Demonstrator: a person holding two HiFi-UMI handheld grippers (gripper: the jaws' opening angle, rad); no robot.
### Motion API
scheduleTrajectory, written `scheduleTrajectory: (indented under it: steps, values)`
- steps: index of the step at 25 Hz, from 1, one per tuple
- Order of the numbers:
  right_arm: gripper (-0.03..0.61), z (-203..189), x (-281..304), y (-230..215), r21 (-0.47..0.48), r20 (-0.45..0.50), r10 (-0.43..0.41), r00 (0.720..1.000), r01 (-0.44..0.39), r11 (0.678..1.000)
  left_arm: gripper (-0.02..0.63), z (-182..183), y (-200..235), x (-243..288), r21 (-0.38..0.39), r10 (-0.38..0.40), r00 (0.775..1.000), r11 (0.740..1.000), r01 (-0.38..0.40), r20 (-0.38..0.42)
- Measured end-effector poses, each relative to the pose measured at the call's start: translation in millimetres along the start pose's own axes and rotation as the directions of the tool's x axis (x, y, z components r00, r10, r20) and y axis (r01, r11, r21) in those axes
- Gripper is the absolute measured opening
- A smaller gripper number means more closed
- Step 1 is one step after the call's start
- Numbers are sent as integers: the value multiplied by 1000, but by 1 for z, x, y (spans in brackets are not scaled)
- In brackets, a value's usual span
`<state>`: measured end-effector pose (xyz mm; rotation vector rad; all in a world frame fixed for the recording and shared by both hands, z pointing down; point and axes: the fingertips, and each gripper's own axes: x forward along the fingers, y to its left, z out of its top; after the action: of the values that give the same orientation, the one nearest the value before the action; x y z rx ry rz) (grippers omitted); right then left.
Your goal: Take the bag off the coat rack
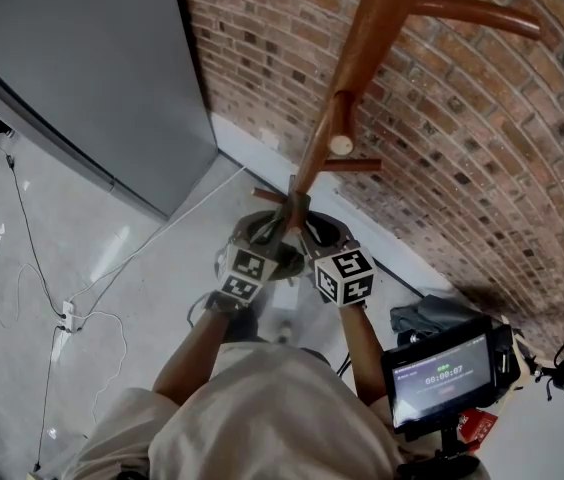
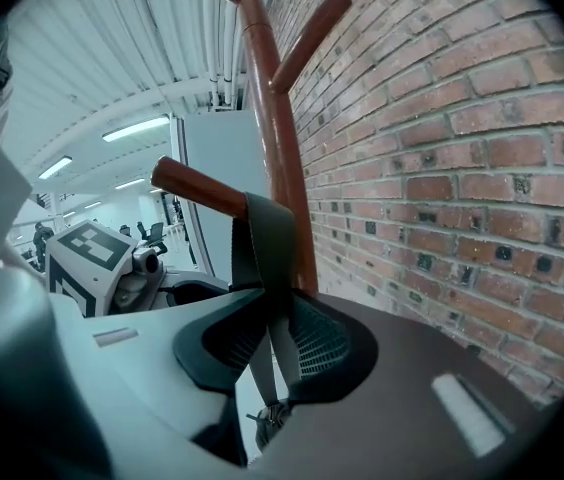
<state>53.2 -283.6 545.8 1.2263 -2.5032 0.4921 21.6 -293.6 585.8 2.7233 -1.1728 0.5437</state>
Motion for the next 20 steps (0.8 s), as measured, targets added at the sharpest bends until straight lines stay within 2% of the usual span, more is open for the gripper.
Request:
scheduleTrajectory:
  steps: [11, 20]
  values:
    - [51, 2, -11, 0, 51, 3, 2, 1000, -2, 999, 34, 0, 2, -7, -99, -21, 1000, 995, 21, 5]
    - [47, 7, -17, -4, 94, 35, -9, 999, 5, 996, 33, -2, 6, -17, -137, -11, 1000, 990, 10, -2]
